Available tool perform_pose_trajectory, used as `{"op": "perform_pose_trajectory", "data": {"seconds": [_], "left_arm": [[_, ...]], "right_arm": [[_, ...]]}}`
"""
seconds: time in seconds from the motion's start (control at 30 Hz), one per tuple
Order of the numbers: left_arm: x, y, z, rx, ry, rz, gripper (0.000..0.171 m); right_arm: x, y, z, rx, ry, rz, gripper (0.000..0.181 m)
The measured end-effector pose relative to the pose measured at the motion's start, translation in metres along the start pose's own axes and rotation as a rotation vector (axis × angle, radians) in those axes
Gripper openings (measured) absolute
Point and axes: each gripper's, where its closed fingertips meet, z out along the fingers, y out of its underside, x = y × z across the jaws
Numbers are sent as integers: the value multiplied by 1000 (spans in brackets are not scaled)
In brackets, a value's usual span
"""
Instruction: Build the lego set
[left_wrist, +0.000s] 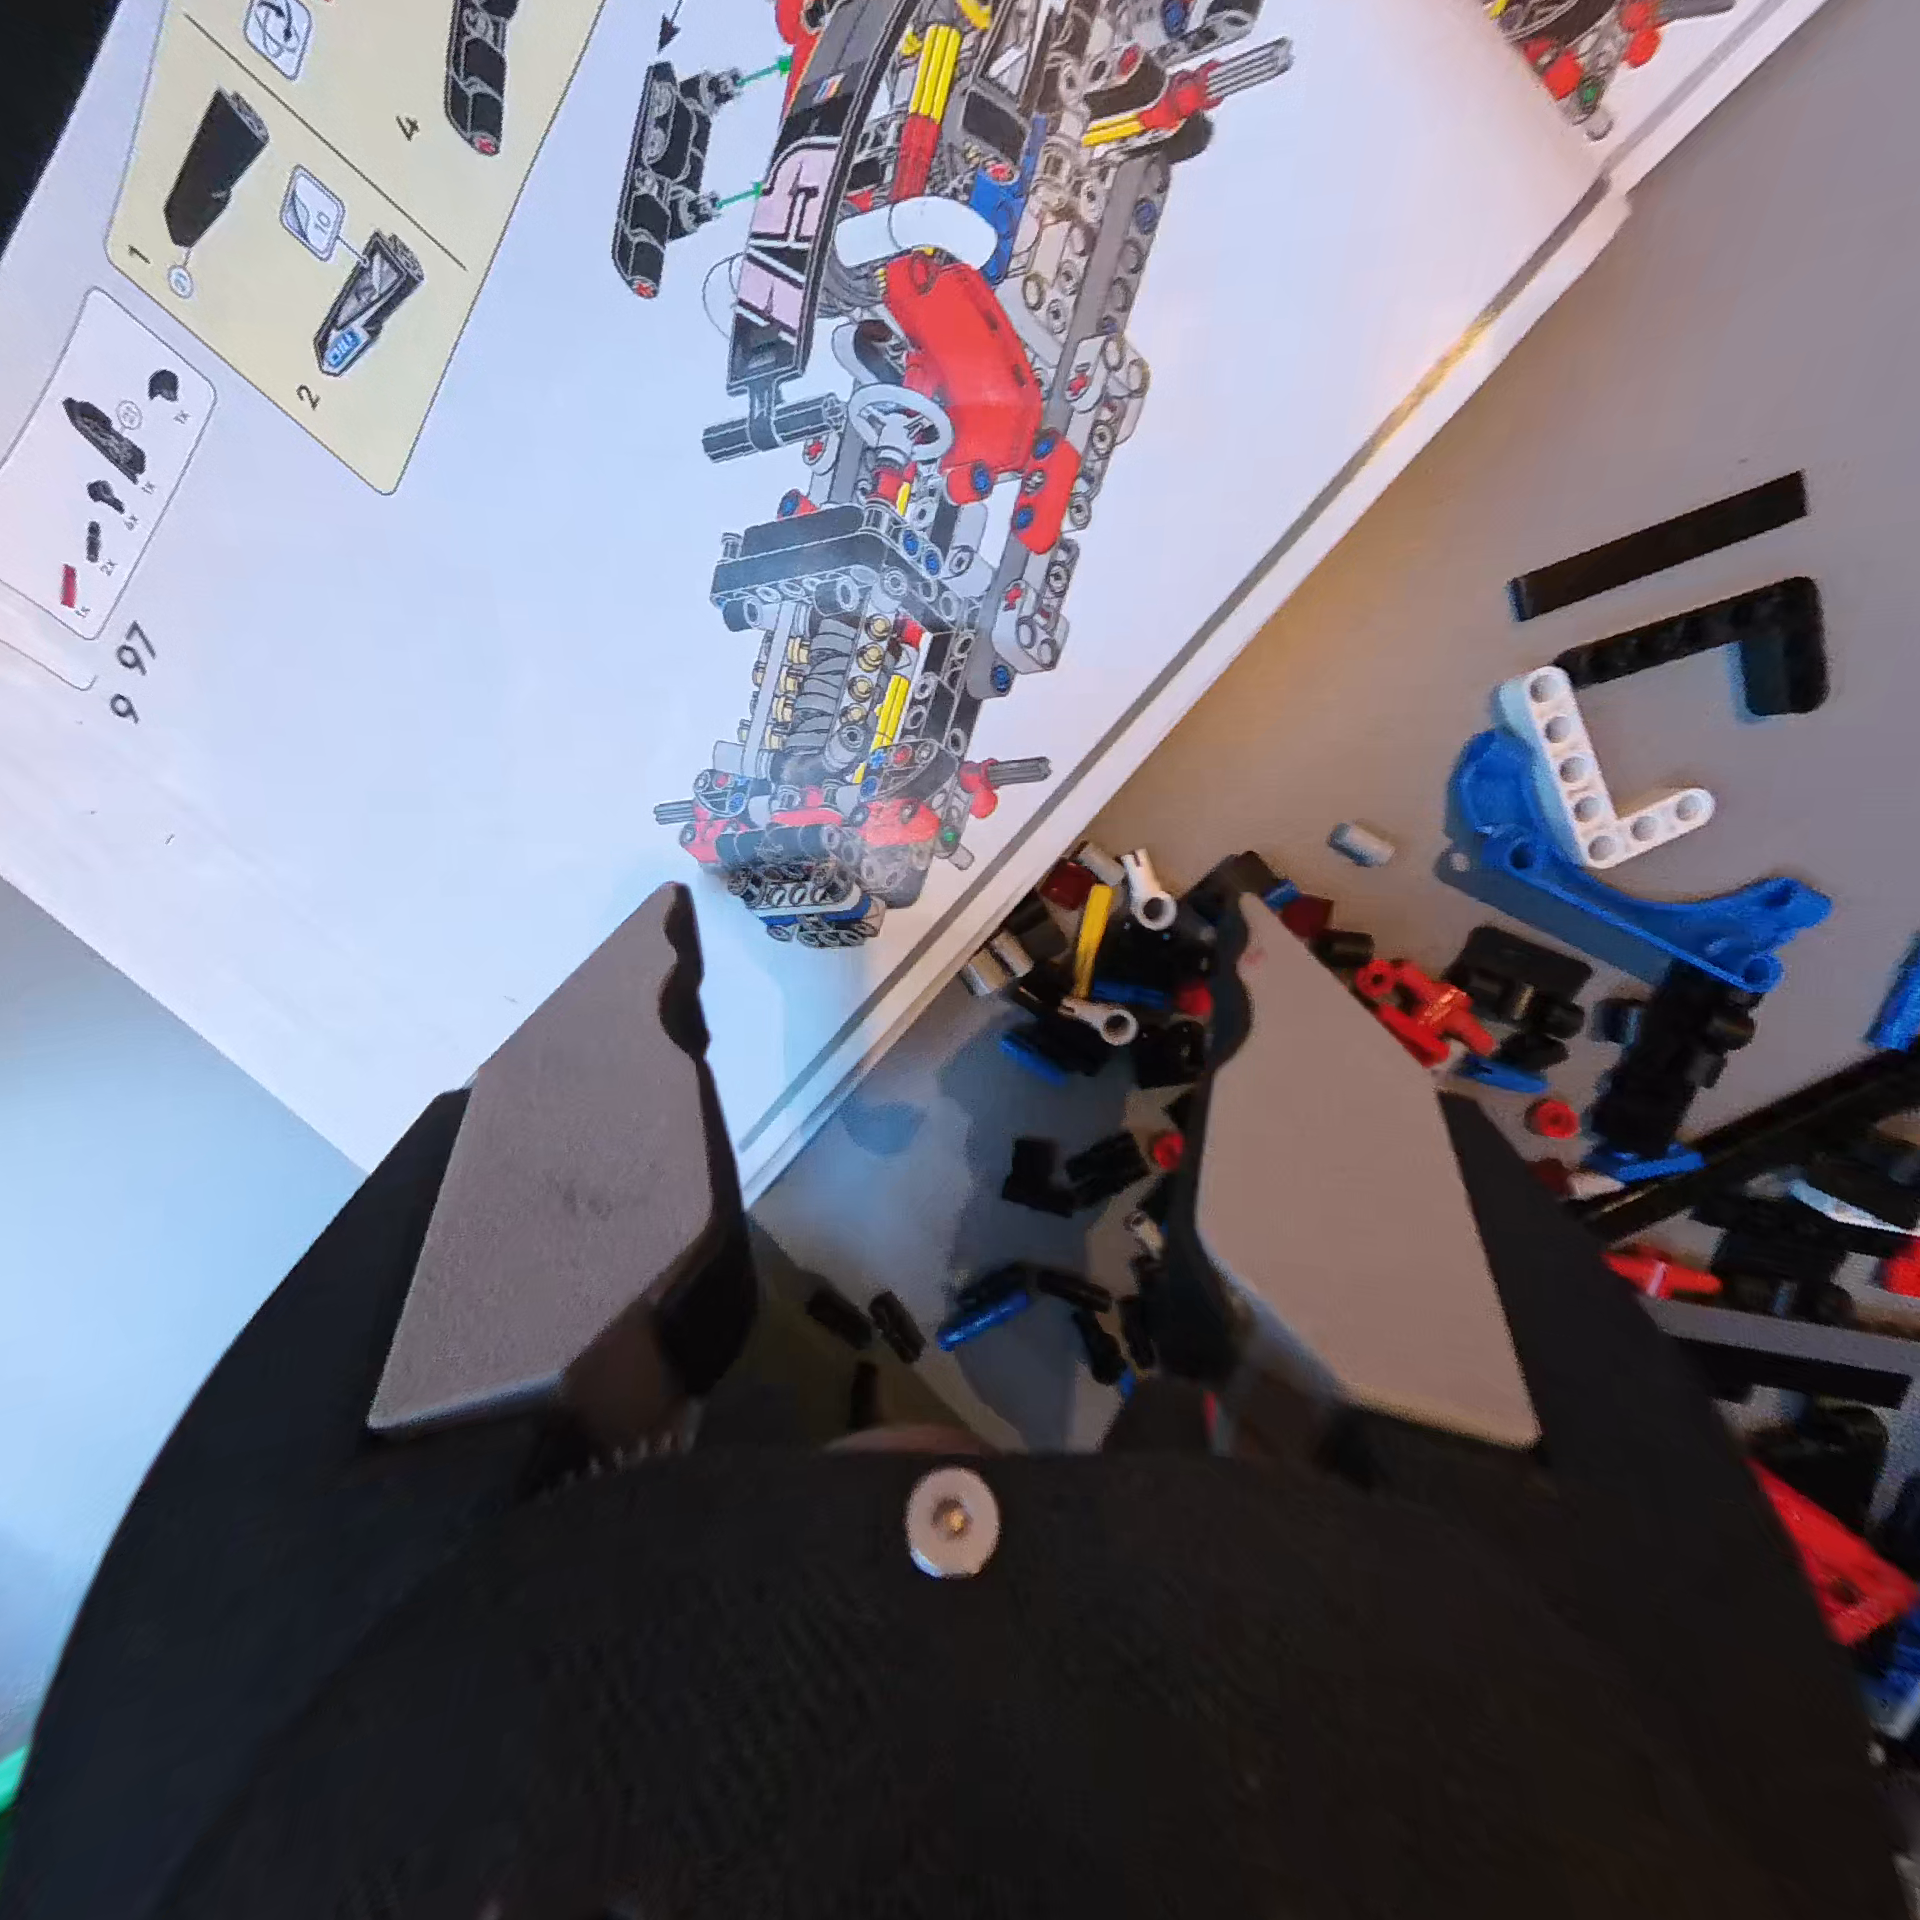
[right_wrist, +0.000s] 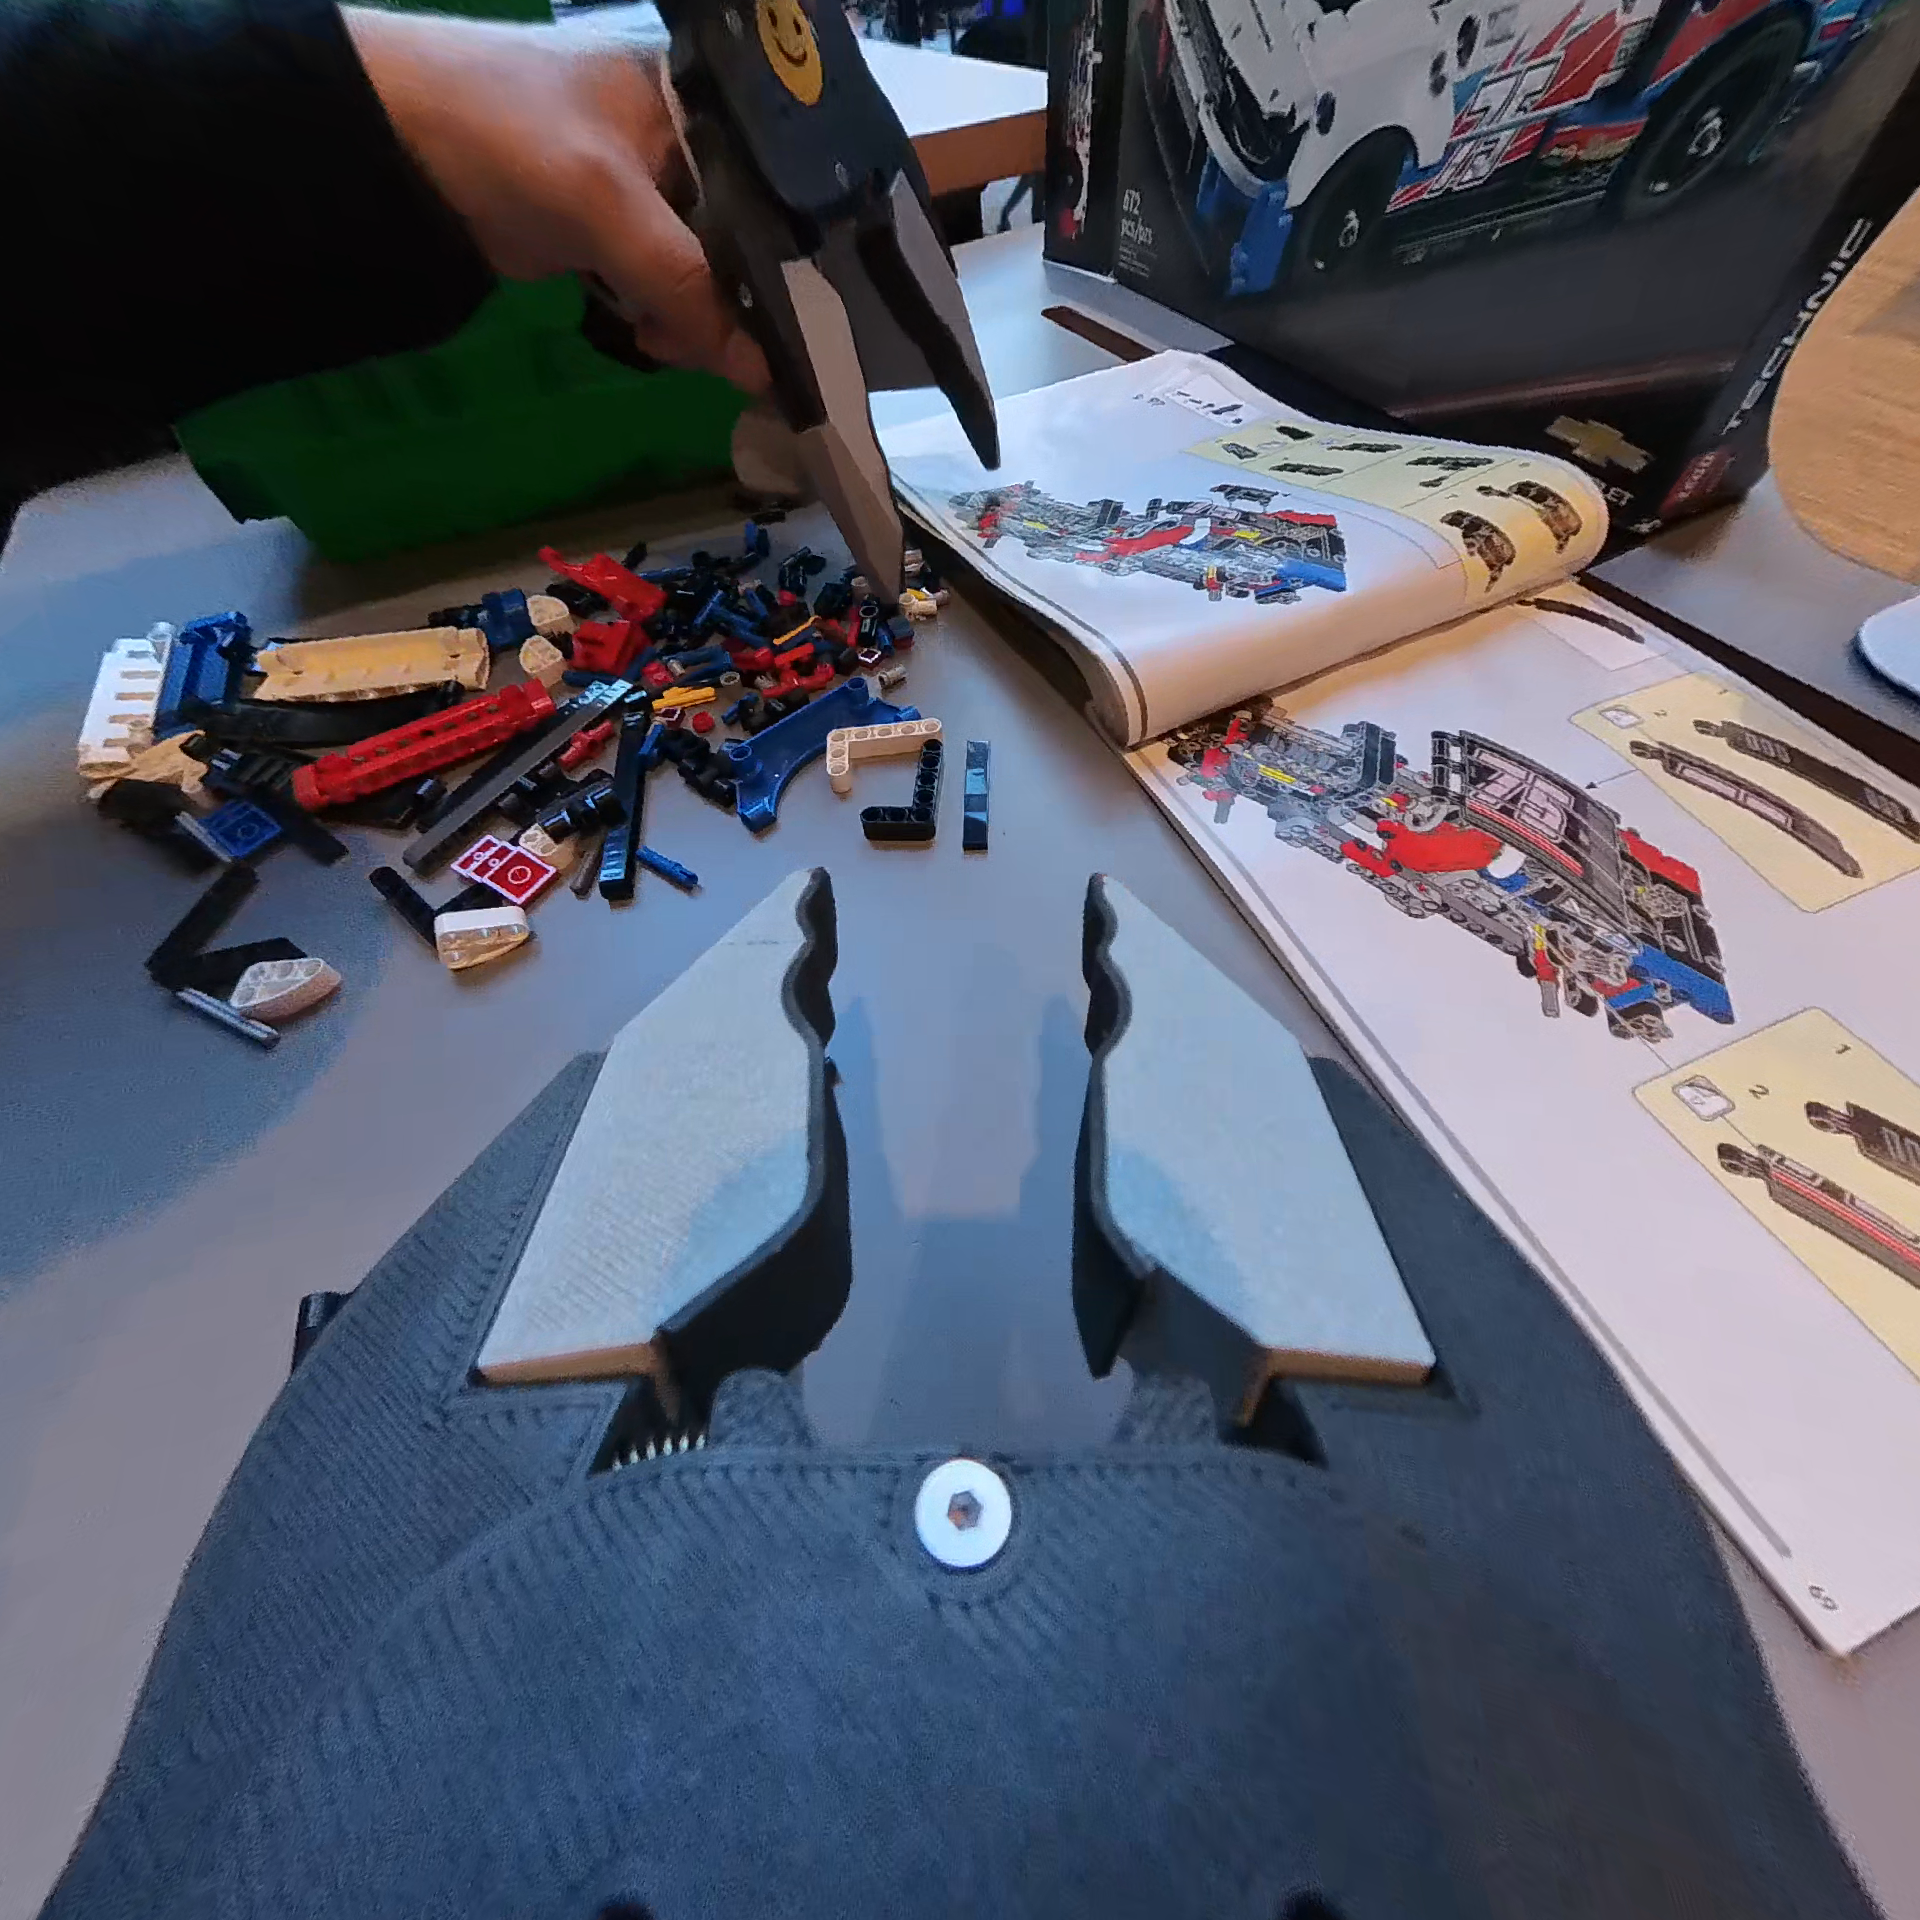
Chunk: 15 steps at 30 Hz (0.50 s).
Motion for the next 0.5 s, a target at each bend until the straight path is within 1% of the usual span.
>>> {"op": "perform_pose_trajectory", "data": {"seconds": [0.1, 0.2, 0.3, 0.4, 0.5], "left_arm": [[-7, 4, -1, -26, -31, 21, 96], [-18, 5, -5, -25, -86, 51, 90], [-19, 4, -3, -28, -78, 55, 87], [-24, -4, -6, -11, -127, 103, 80], [-28, -12, -10, -1, -156, 132, 80]], "right_arm": [[2, -4, -4, 30, -3, 11, 44], [2, -1, -5, 28, -15, 22, 44], [4, 3, -4, 12, -14, 18, 44], [4, 4, -3, 8, -13, 16, 44], [6, 5, -3, 4, -6, 11, 44]]}}
